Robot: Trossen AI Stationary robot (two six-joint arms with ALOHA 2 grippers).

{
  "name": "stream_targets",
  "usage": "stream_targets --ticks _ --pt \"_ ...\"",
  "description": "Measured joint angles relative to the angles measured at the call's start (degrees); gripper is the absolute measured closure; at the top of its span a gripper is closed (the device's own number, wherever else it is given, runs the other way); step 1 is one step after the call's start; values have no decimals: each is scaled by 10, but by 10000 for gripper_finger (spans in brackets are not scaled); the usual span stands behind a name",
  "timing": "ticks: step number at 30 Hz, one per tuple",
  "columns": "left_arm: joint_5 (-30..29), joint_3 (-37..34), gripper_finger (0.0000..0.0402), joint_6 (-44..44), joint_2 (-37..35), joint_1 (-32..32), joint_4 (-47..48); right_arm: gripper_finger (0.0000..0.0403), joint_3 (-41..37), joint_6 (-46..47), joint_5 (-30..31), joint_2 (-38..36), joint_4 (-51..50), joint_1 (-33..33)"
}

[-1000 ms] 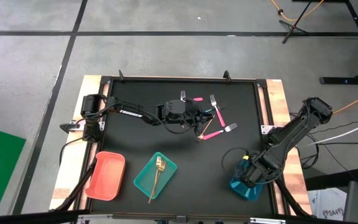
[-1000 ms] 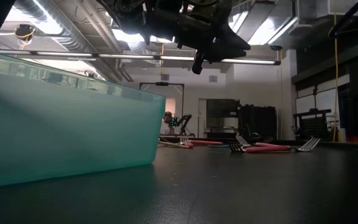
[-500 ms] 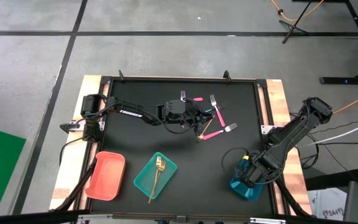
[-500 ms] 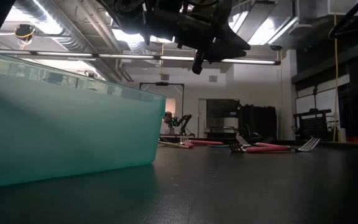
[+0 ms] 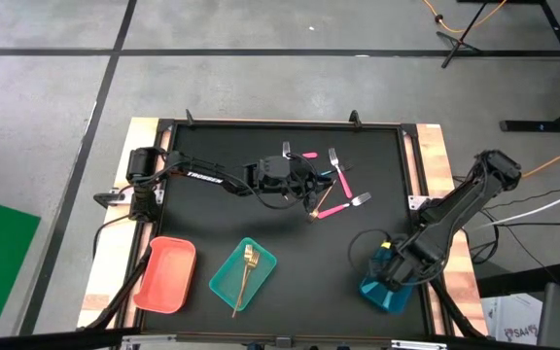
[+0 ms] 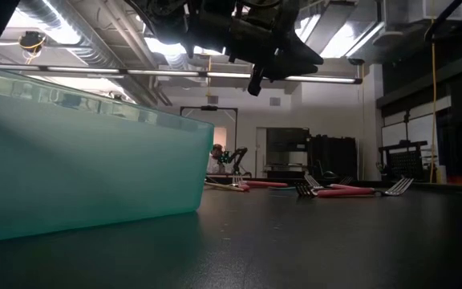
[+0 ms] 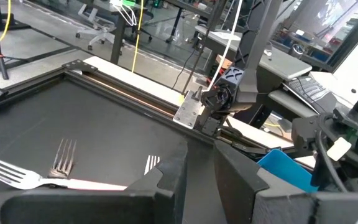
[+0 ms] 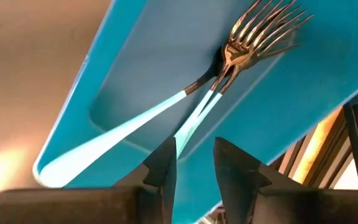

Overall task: Sort silverware by color (type)
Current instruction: Put the pink fork into the orange bin

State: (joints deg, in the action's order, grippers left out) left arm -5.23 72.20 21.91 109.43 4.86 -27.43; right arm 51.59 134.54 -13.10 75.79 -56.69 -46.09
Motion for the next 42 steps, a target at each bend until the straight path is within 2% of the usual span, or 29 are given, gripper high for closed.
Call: stream_targets --ticks 4,11,22,29,35,42 --pt "0 0 329 0 0 0 0 303 0 0 19 -27 -2 0" --pt "0 0 329 0 0 0 0 303 0 -44 99 -77 -5 0" --pt "5 0 329 -60 -1 0 0 303 0 -192 349 -127 -5 0" --pt "46 0 329 -60 -2 0 0 303 0 -285 433 -139 -5 3" --pt "64 0 329 -59 -2 0 0 303 0 -409 444 -139 -5 51" --pt "64 0 329 -59 -7 0 7 303 0 -610 403 -139 -4 145"
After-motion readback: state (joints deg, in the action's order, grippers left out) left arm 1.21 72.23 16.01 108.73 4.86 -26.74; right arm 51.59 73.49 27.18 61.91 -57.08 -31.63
